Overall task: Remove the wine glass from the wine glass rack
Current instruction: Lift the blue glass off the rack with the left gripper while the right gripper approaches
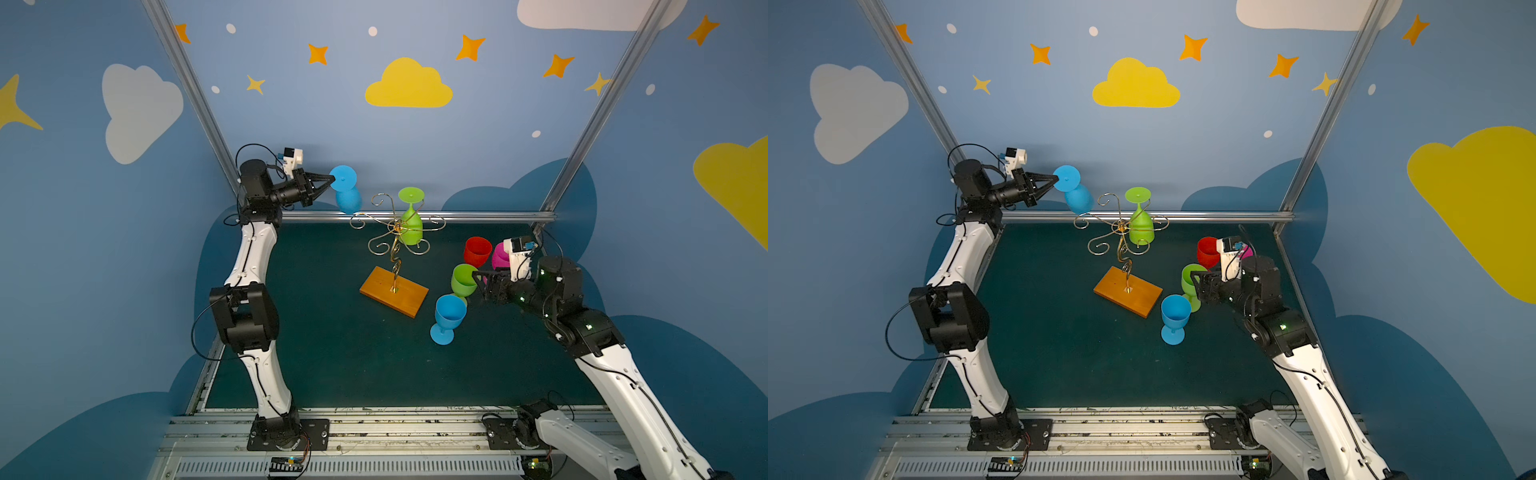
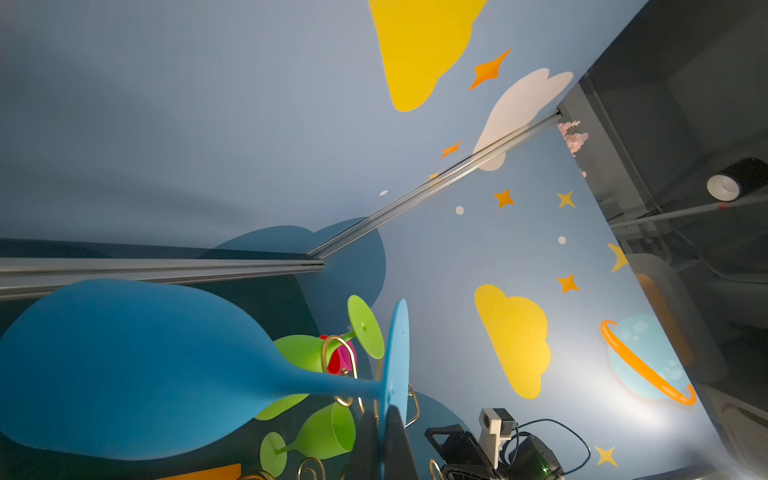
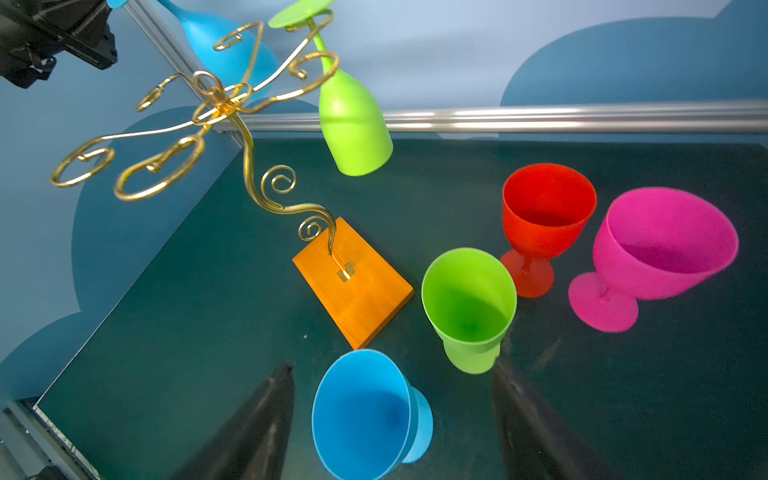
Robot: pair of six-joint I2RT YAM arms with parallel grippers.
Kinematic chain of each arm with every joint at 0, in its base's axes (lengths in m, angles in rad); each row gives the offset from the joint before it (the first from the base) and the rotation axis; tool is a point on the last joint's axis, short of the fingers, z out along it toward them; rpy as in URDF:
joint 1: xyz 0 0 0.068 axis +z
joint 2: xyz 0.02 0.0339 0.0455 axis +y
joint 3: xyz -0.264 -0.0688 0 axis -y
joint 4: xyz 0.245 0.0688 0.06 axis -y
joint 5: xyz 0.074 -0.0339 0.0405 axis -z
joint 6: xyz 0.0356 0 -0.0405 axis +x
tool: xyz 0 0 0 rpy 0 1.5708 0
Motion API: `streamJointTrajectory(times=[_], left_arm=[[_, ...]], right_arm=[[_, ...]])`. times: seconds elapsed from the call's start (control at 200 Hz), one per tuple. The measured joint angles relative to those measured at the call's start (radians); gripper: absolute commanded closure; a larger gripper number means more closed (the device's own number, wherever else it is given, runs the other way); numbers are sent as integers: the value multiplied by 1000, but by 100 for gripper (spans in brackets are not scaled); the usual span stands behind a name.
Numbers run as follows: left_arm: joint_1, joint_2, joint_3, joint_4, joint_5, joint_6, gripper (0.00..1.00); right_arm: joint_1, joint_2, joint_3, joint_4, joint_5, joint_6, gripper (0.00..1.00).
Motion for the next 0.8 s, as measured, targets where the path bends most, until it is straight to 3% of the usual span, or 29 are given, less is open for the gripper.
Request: streamJointTrajectory(times=[0.375, 0.801], left_arm=[[-33, -45, 203, 180, 48, -199, 97], [-259, -42, 321, 202, 127, -276, 97]], right_arm=[[0, 135, 138, 246, -131, -99, 26], [42, 283, 227, 494, -303, -238, 18]])
